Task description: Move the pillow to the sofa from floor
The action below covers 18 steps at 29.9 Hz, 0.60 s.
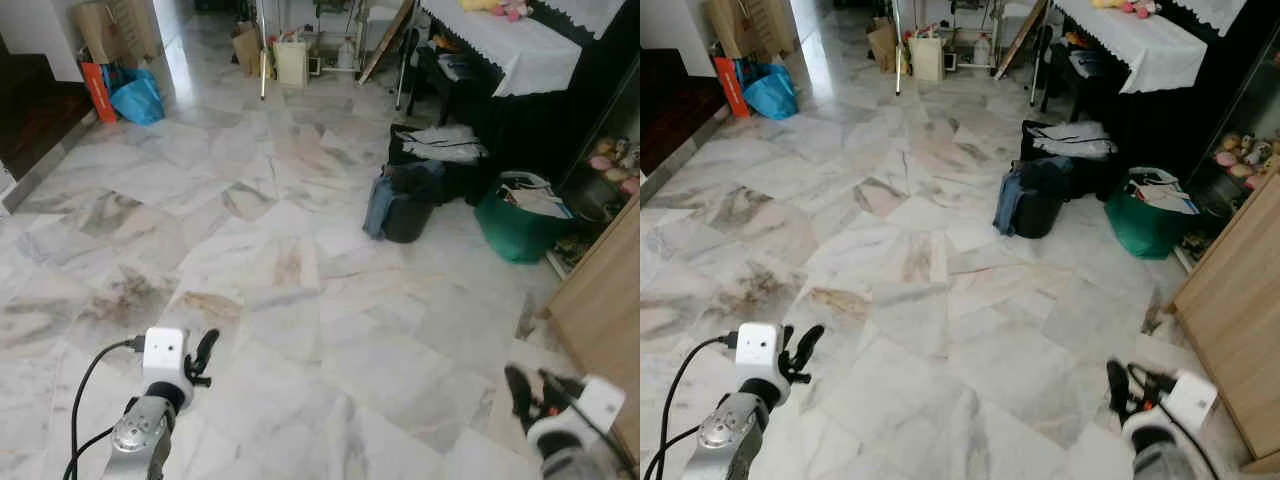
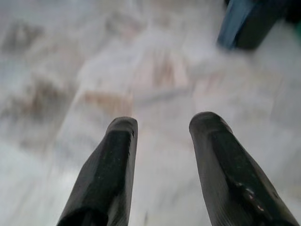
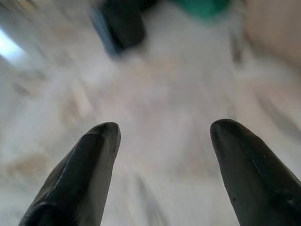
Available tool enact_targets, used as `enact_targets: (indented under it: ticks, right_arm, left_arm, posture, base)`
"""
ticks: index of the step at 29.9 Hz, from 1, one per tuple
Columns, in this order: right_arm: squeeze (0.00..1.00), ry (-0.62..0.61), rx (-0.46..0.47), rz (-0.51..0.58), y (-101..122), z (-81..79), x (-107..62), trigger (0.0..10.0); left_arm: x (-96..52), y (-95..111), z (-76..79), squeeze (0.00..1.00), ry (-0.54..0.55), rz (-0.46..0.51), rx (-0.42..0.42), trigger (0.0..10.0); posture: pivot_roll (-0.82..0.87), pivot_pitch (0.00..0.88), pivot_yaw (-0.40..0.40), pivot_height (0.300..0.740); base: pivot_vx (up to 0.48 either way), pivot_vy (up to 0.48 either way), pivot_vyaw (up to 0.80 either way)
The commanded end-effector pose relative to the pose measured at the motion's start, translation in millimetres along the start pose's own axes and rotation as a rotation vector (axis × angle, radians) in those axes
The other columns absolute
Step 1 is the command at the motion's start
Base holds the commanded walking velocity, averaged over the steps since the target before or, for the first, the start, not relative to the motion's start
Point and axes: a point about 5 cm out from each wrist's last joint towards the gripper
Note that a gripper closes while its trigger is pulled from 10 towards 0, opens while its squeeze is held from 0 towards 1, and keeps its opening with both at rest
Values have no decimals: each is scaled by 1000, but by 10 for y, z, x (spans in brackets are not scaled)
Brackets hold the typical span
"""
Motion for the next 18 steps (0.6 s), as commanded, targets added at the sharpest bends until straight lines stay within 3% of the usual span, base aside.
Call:
enact_targets:
  ticks: [1, 3, 8, 10, 11, 15, 18]
  right_arm:
    - [0, -52, -29, -49, -159, 72, -10, 10000]
    - [0, -75, -39, -93, -285, 103, -23, 10000]
    - [0, -120, -170, -243, -581, 203, -104, 10000]
    - [0, -102, -311, -374, -788, 267, -208, 10000]
    - [0, -95, -335, -400, -826, 282, -233, 10000]
    - [0, -83, -447, -472, -866, 389, -306, 10000]
    - [0, -60, -502, -485, -750, 498, -321, 10000]
  left_arm:
    - [-22, -199, 21, 0, -30, -110, 28, 10000]
    - [-47, -320, 17, 0, -39, -179, 44, 10000]
    - [-142, -584, 25, 0, -27, -332, 44, 10000]
    - [-227, -737, 92, 0, -35, -416, 41, 10000]
    - [-245, -766, 107, 0, -34, -431, 35, 10000]
    - [-317, -876, 184, 0, -36, -495, 16, 10000]
    - [-361, -934, 262, 0, -43, -529, -1, 10000]
  posture:
    - [18, 0, -28, 740]
    - [14, 0, -25, 740]
    - [9, 0, -22, 740]
    - [10, 0, -32, 740]
    - [10, 0, -32, 740]
    - [15, 0, -43, 740]
    - [9, 0, -39, 740]
  base:
    - [0, 0, 0]
    - [0, 0, 0]
    - [0, 0, 0]
    - [0, 0, 0]
    - [0, 0, 0]
    - [0, 0, 0]
    - [0, 0, 0]
Point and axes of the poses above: a point about 5 cm out from each wrist's last joint towards the gripper, its own x axis pointing out of the wrist towards the gripper, its own y axis along the axis of the wrist's last joint, z = x × y, and after that the axes turned 13 degrees about x, right-handed
